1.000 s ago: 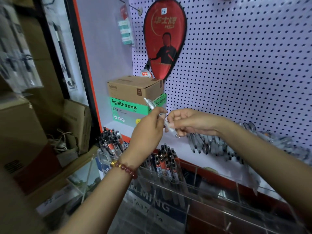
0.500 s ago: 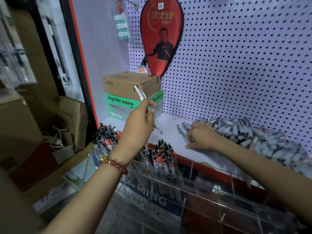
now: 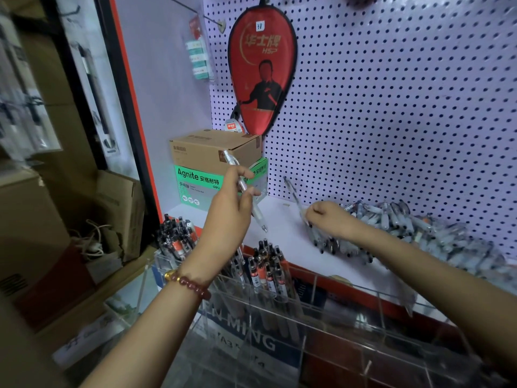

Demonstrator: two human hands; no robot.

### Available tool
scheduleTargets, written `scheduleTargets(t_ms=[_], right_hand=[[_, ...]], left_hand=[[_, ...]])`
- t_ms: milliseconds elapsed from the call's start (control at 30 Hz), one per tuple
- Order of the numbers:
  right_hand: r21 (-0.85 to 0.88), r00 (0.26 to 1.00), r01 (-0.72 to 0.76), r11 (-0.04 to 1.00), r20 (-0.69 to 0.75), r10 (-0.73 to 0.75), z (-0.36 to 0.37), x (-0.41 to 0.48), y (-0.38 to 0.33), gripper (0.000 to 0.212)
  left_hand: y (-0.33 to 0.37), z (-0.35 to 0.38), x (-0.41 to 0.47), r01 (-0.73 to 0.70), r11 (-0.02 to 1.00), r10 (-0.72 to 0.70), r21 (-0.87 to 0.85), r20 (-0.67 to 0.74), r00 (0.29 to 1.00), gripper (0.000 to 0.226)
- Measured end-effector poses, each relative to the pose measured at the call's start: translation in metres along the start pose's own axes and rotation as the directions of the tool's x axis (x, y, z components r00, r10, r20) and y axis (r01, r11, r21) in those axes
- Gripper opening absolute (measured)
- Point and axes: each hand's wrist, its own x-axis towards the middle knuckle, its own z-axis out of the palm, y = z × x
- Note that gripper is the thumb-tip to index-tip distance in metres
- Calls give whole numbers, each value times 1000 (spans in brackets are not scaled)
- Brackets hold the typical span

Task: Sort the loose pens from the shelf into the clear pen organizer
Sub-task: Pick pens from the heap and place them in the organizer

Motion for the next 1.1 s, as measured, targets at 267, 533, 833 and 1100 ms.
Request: scheduleTargets(t_ms=[267,533,833,1100], right_hand=[[263,980,158,952,78,-184,-34,-63,-98,22],[99,937,348,932,-76,-341,-8,-99,-91,15],[504,957,257,824,-250,-146,-25,-89,-74,15],[507,909,389,769,-349,-229,-20,-92,-65,26]], left_hand=[[28,6,-6,-91,958,73,-271,-75,994,15],[35,18,-16,-41,946,32,-322,-33,999,17],[30,26,-25,-86,950,147,-299,188,971,14],[38,25,-26,-22,956,131,-291,359,924,29]])
